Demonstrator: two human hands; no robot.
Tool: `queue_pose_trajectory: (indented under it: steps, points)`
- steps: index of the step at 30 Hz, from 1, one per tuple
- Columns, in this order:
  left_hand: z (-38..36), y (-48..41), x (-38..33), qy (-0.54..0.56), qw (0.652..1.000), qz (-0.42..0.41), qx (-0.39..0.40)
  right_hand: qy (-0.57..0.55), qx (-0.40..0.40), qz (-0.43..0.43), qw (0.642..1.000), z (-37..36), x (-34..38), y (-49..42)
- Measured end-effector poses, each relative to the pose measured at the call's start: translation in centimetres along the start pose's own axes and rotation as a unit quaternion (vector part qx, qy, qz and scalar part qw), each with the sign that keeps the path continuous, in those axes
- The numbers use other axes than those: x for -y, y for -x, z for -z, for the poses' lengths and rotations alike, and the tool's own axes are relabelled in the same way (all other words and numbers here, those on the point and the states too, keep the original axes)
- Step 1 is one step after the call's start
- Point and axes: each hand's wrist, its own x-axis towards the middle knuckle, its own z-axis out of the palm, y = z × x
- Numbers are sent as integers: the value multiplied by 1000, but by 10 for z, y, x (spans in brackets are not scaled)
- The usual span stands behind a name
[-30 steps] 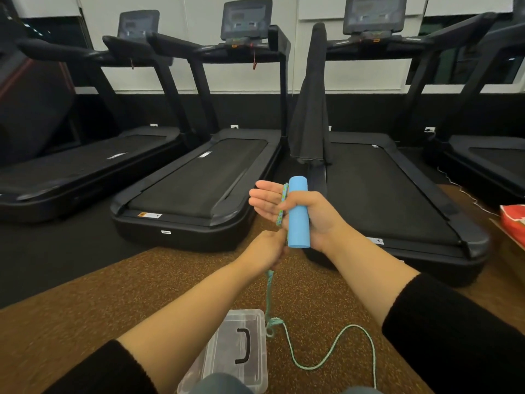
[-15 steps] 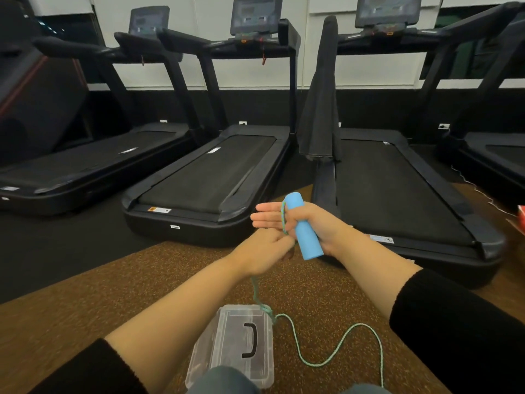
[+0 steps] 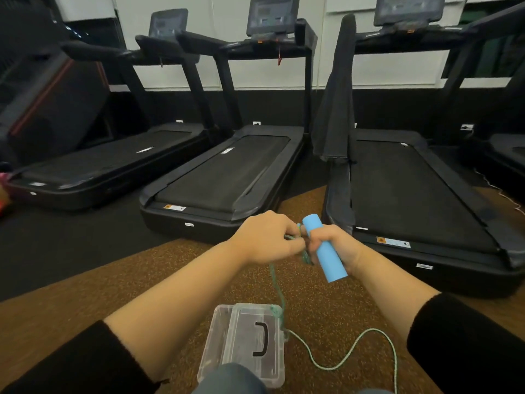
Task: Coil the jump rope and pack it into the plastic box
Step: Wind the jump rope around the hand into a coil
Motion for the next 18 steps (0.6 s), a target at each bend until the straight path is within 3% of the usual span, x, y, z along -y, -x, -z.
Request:
queue_pose_trajectory:
  steps: [8, 13, 18]
  points:
    - [10, -16, 3, 44, 998, 7, -33, -20, 183, 38, 982, -14, -10, -1]
    - [4, -24, 8, 233, 971, 48, -25, -111, 228, 67, 965, -20, -6, 1]
    - [-4, -29, 10, 360, 928, 97, -3, -132, 277, 111, 945, -25, 7, 6]
